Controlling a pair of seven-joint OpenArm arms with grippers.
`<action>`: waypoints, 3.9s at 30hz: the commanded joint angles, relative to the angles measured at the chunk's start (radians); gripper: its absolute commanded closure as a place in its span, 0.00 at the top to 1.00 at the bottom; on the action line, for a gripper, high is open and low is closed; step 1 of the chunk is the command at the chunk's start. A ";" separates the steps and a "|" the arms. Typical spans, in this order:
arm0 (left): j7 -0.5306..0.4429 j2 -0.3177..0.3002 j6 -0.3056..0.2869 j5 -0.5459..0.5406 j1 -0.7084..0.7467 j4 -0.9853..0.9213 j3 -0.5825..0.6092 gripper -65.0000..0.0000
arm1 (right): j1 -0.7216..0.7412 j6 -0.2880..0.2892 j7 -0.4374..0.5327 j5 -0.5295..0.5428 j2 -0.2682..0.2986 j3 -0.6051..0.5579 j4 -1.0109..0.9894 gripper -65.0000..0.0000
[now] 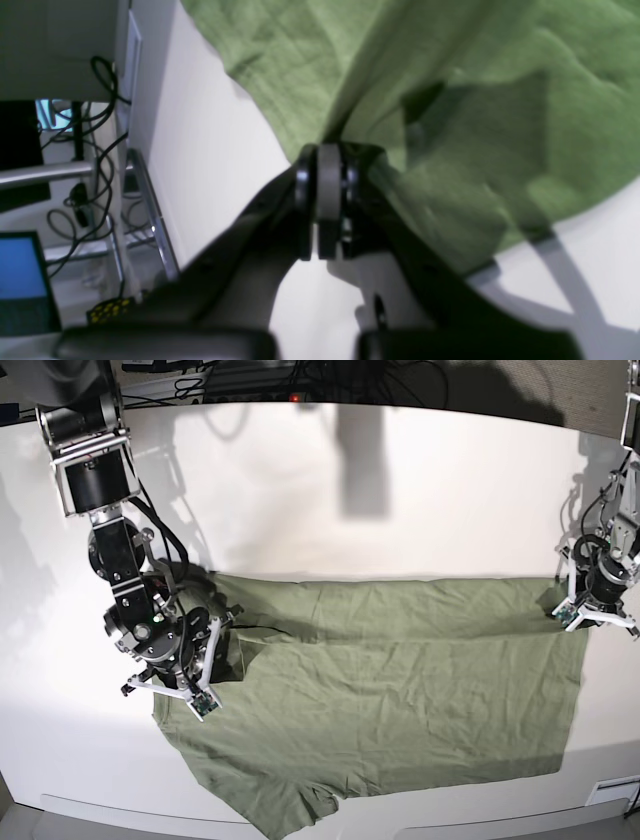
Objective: Fold the T-shirt properly
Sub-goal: 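Open both grippers to release the folded shoulder edge, then regrasp the shirt fabric near the fold with both grippers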
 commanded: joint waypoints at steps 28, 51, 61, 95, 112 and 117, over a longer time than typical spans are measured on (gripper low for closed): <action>-0.036 0.054 0.197 -0.115 -0.027 -0.003 -0.008 0.43 | 0.031 -0.122 0.233 -0.005 0.007 0.006 -0.053 0.45; -0.027 0.054 0.197 -0.116 -0.016 -0.003 -0.008 0.43 | -0.080 0.166 -0.135 0.463 0.003 0.235 0.073 0.45; -0.031 0.054 0.197 -0.116 -0.016 -0.003 -0.008 0.43 | -0.145 0.166 -0.068 0.384 -0.032 0.243 0.077 0.45; -0.031 0.054 0.197 -0.116 -0.016 -0.003 -0.008 0.43 | 0.144 0.125 0.108 0.244 -0.205 0.243 -0.344 0.45; -0.026 0.054 0.197 -0.277 -0.018 0.004 -0.008 0.43 | 0.218 0.188 -0.029 0.228 -0.259 0.243 -0.189 0.45; 0.035 0.054 0.197 -0.410 -0.017 0.073 -0.008 0.43 | 0.216 0.186 -0.062 0.235 -0.227 0.243 -0.148 0.45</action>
